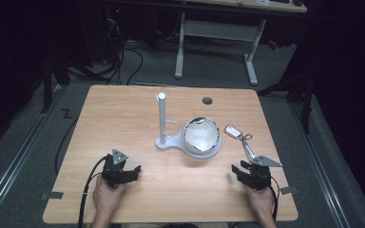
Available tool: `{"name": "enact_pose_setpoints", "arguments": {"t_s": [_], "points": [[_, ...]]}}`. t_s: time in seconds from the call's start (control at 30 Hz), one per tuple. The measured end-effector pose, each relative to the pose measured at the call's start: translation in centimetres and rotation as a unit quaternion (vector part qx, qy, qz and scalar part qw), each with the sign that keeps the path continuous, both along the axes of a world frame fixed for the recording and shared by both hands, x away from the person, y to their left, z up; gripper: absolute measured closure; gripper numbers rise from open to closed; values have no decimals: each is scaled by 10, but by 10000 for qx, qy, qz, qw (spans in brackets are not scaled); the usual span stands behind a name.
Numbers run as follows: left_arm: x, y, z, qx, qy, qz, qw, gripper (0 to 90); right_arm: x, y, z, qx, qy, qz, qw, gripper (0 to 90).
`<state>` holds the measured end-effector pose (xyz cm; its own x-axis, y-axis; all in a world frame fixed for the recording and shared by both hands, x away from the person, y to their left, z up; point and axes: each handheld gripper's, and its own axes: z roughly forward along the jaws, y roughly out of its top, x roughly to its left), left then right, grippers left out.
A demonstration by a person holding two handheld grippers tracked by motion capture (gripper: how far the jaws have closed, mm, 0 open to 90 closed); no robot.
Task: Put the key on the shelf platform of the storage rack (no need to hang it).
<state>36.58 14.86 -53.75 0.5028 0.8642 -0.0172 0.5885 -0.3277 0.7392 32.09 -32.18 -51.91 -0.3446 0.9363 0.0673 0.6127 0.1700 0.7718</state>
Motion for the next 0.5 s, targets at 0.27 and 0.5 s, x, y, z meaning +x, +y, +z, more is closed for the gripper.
{"name": "enact_pose_setpoints", "arguments": {"t_s": [0.27, 0.5], "points": [[0, 0, 0, 1, 0, 0, 10000, 225, -4, -11, 3, 15, -57, -119, 9999, 530], [0, 0, 0, 0, 0, 0, 10000, 225, -4, -19, 6, 61, -91, -237, 9997, 532]]}}
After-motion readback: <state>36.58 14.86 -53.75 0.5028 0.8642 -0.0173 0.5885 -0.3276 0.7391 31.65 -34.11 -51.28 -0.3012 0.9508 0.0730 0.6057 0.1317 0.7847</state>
